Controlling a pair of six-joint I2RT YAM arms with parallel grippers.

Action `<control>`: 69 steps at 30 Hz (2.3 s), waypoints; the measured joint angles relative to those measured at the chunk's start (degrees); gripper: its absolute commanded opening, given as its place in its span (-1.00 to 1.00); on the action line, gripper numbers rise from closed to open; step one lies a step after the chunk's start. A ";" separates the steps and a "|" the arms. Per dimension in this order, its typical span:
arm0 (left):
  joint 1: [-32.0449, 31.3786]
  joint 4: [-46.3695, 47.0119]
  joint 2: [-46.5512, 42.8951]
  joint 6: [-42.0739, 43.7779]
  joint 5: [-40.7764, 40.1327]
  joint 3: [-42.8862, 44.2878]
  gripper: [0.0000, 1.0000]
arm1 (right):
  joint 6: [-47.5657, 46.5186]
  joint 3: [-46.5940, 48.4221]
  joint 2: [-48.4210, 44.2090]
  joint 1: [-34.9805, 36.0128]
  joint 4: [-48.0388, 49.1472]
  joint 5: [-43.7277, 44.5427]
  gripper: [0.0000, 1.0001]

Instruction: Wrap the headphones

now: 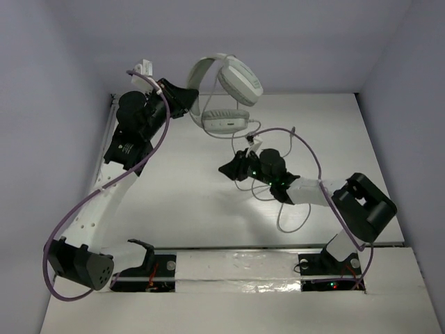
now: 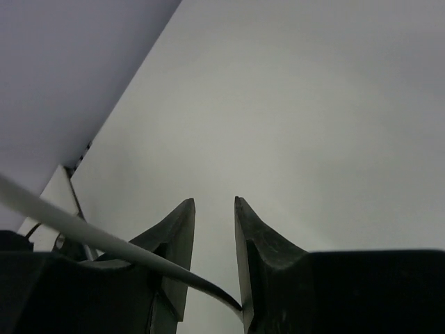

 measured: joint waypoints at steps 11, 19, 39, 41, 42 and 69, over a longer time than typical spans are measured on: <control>0.66 7.39 3.45 -6.10 -19.17 -1.86 -1.00 | 3.87 1.62 7.43 17.92 3.23 -4.90 -0.41; 0.44 7.30 6.86 -0.15 -32.17 -3.28 -1.00 | 7.61 0.20 -2.80 21.05 5.95 -11.17 -0.69; -9.53 6.93 11.98 14.21 -51.01 -14.95 -1.00 | 4.72 15.15 -25.29 23.89 -23.93 -13.46 -0.82; -10.97 6.60 10.64 14.75 -51.10 -16.74 -1.00 | 1.95 20.59 -25.20 23.39 -29.99 -11.63 -0.82; -11.93 6.60 9.97 15.04 -50.95 -17.53 -1.00 | 0.59 23.52 -24.76 22.86 -33.11 -10.75 -0.81; -18.82 -19.56 -1.60 27.89 -31.47 -17.99 -1.00 | -18.82 38.69 -14.12 0.24 -62.31 16.22 -1.00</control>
